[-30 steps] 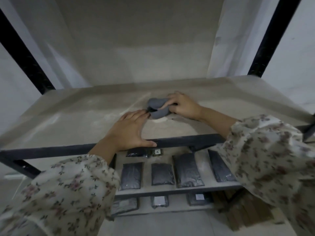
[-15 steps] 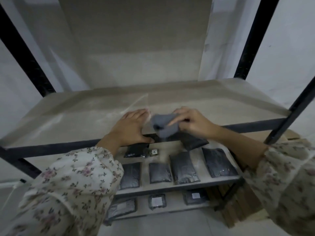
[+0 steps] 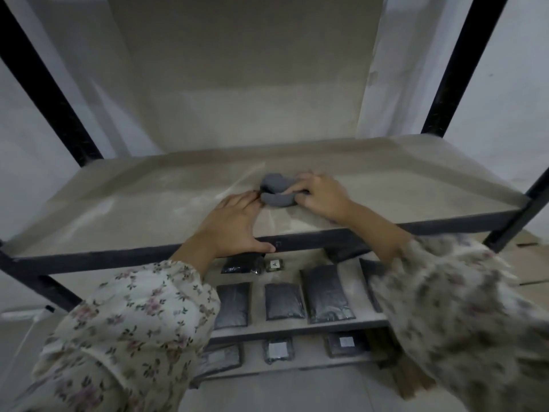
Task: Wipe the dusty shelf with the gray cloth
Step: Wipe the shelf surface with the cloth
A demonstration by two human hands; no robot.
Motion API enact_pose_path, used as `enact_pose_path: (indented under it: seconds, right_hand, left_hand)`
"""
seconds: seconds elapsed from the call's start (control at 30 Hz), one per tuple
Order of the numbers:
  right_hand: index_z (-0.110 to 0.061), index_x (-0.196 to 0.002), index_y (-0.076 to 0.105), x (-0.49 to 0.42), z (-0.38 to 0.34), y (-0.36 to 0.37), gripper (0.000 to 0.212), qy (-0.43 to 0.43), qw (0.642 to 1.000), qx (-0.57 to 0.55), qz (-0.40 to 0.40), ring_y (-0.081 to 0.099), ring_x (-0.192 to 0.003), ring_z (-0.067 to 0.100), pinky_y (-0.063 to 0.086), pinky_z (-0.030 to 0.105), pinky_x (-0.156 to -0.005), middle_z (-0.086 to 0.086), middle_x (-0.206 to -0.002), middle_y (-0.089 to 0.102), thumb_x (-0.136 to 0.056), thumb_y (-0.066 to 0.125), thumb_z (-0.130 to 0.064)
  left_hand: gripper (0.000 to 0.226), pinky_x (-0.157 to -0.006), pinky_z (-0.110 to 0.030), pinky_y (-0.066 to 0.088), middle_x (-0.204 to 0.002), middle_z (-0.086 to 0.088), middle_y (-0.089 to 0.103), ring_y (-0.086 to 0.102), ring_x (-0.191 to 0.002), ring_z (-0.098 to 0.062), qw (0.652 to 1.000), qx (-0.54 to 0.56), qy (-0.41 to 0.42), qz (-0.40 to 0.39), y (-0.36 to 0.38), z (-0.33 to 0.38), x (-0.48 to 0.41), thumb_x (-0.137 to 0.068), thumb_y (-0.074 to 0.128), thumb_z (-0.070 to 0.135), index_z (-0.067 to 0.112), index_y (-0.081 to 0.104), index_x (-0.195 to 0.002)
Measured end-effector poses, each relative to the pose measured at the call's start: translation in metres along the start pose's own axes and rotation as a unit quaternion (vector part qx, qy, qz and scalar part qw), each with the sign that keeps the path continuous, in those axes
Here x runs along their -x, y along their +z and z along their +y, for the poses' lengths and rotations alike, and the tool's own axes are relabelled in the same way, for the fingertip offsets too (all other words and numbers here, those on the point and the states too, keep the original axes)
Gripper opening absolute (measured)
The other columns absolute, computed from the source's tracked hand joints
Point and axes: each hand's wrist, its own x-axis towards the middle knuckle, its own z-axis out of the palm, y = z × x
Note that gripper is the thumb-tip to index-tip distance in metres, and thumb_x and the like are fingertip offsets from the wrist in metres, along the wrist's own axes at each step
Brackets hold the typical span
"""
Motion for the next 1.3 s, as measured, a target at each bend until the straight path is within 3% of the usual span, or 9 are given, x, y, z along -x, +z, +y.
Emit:
enact_pose_path:
  seconds: [0.1,0.27,0.37,0.5,0.63,0.9,1.0,1.2,1.3]
  right_hand:
    - [-0.031,-0.101,0.072,0.04,-0.011,-0.005,0.041,-0.035,0.998,-0.042,-0.006,0.049,-0.099,0.019,0.042,0.032,-0.087,-0.002,-0.113,0.064,-0.073,0.044,-0.023]
    - [-0.02,-0.096,0.071,0.061,-0.021,-0.032,0.038,-0.06,0.973,-0.197,-0.101,0.054,-0.087,0.004,0.041,0.016,-0.08,-0.002,-0.095,0.065,-0.069,0.051,-0.002]
    - [-0.015,-0.11,0.063,0.016,-0.01,-0.05,0.036,-0.003,0.975,-0.22,-0.03,0.06,-0.083,-0.007,0.042,0.005,-0.074,0.004,-0.098,0.067,-0.084,0.05,0.006]
    - [-0.015,-0.115,0.065,-0.05,0.017,-0.038,0.034,0.074,0.992,-0.098,-0.008,0.058,-0.108,0.028,0.047,0.032,-0.084,0.012,-0.122,0.064,-0.089,0.045,-0.006]
    - [-0.028,-0.112,0.067,-0.04,0.025,-0.008,0.034,0.065,0.997,0.025,0.019,0.053,-0.114,0.031,0.044,0.033,-0.092,0.009,-0.128,0.059,-0.086,0.047,-0.018]
    - [-0.023,-0.1,0.073,0.073,-0.012,-0.017,0.038,-0.099,0.993,-0.057,-0.043,0.047,-0.087,0.019,0.039,0.031,-0.076,0.006,-0.098,0.066,-0.075,0.046,-0.019]
    - [-0.018,-0.1,0.073,0.071,-0.016,-0.04,0.036,-0.116,0.986,-0.084,-0.088,0.052,-0.093,0.021,0.041,0.029,-0.083,0.012,-0.101,0.067,-0.073,0.051,-0.009]
    - [-0.018,-0.12,0.063,0.006,0.014,-0.027,0.036,0.047,0.998,0.039,0.029,0.052,-0.112,0.03,0.041,0.034,-0.087,0.013,-0.118,0.058,-0.088,0.048,-0.013]
    - [-0.023,-0.118,0.063,0.015,0.005,-0.005,0.036,0.067,0.992,0.084,0.064,0.048,-0.114,0.032,0.042,0.038,-0.089,0.011,-0.12,0.058,-0.088,0.046,-0.018]
  left_hand:
    - [0.115,-0.117,-0.031,0.012,-0.157,0.0,0.021,0.018,-0.143,-0.017,1.0,0.02,0.003,0.016,0.001,-0.002,0.0,-0.061,0.057,0.079,0.017,0.017,-0.149]
    - [0.122,-0.117,-0.029,0.008,-0.159,0.003,0.014,0.013,-0.144,-0.012,1.0,0.007,0.008,0.015,0.0,-0.005,-0.004,-0.052,0.038,0.086,0.018,0.014,-0.15]
    - [0.115,-0.118,-0.033,0.011,-0.158,0.002,0.017,0.016,-0.144,-0.015,1.0,0.005,0.007,0.022,0.002,-0.007,-0.007,-0.06,0.053,0.08,0.019,0.016,-0.15]
    - [0.113,-0.119,-0.033,0.007,-0.159,0.004,0.009,0.009,-0.145,-0.014,1.0,-0.003,0.007,0.009,0.003,-0.006,-0.005,-0.066,0.055,0.077,0.02,0.007,-0.151]
    - [0.115,-0.119,-0.034,0.009,-0.159,0.004,0.009,0.009,-0.145,-0.013,1.0,0.004,0.005,0.002,0.005,-0.006,-0.004,-0.062,0.05,0.08,0.021,0.006,-0.151]
    - [0.12,-0.119,-0.032,0.009,-0.159,0.002,0.011,0.011,-0.145,-0.013,1.0,-0.002,0.007,0.014,0.002,-0.004,-0.003,-0.056,0.042,0.083,0.016,0.011,-0.15]
    - [0.118,-0.119,-0.032,0.009,-0.159,0.002,0.009,0.01,-0.145,-0.013,1.0,0.001,0.01,0.008,0.001,-0.002,-0.003,-0.06,0.048,0.081,0.016,0.01,-0.151]
    - [0.112,-0.119,-0.033,0.007,-0.16,0.003,0.007,0.008,-0.145,-0.014,1.0,-0.004,0.007,0.005,0.001,-0.003,-0.002,-0.068,0.055,0.075,0.018,0.007,-0.151]
    - [0.112,-0.119,-0.032,0.006,-0.16,0.004,0.007,0.008,-0.145,-0.013,1.0,-0.005,0.004,0.005,0.0,-0.003,0.0,-0.068,0.055,0.075,0.018,0.006,-0.151]
